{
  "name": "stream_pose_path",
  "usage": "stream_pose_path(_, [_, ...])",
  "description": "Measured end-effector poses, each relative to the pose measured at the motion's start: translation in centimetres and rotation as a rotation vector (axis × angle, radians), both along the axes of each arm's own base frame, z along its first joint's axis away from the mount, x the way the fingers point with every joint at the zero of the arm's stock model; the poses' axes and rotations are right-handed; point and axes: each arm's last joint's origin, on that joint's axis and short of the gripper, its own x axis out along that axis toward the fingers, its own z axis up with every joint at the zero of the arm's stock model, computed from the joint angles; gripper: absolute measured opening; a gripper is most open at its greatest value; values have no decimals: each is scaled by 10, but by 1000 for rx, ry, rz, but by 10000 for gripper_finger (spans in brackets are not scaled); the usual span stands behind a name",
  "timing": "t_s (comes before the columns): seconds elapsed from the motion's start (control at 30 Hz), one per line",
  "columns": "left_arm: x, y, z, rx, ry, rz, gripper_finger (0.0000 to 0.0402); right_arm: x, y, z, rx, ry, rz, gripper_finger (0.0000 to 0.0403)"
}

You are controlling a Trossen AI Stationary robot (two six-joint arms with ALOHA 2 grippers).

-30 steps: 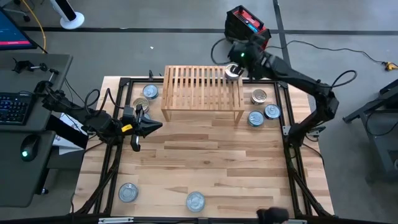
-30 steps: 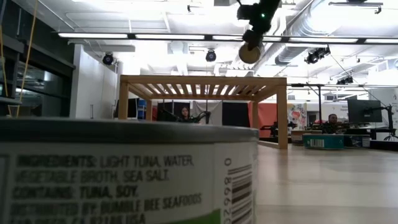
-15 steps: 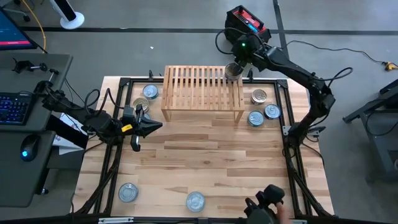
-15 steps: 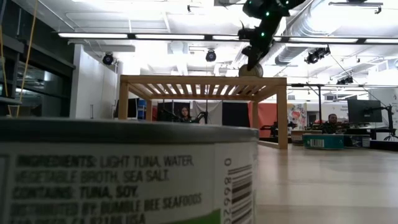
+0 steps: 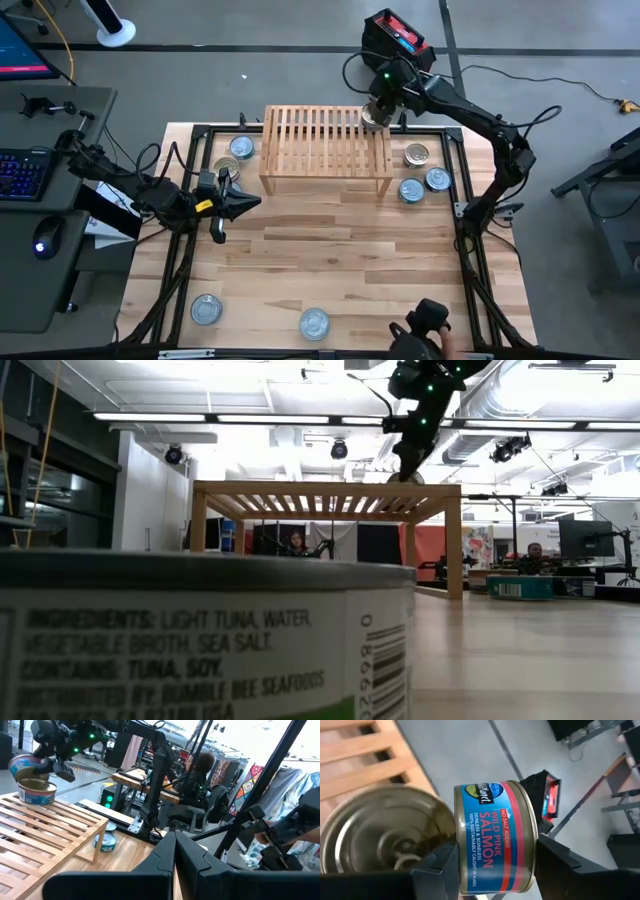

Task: Stack canned seafood by type on shelf
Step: Stack the blue-pink tuna can on top of the other blue-pink tuna can on the shelf

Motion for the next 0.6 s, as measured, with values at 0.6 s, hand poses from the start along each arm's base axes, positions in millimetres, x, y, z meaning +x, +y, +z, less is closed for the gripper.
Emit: stream_pose_path(0.6, [0,0,0,-8,-1,0,1,10,31,13,44,107,96,170])
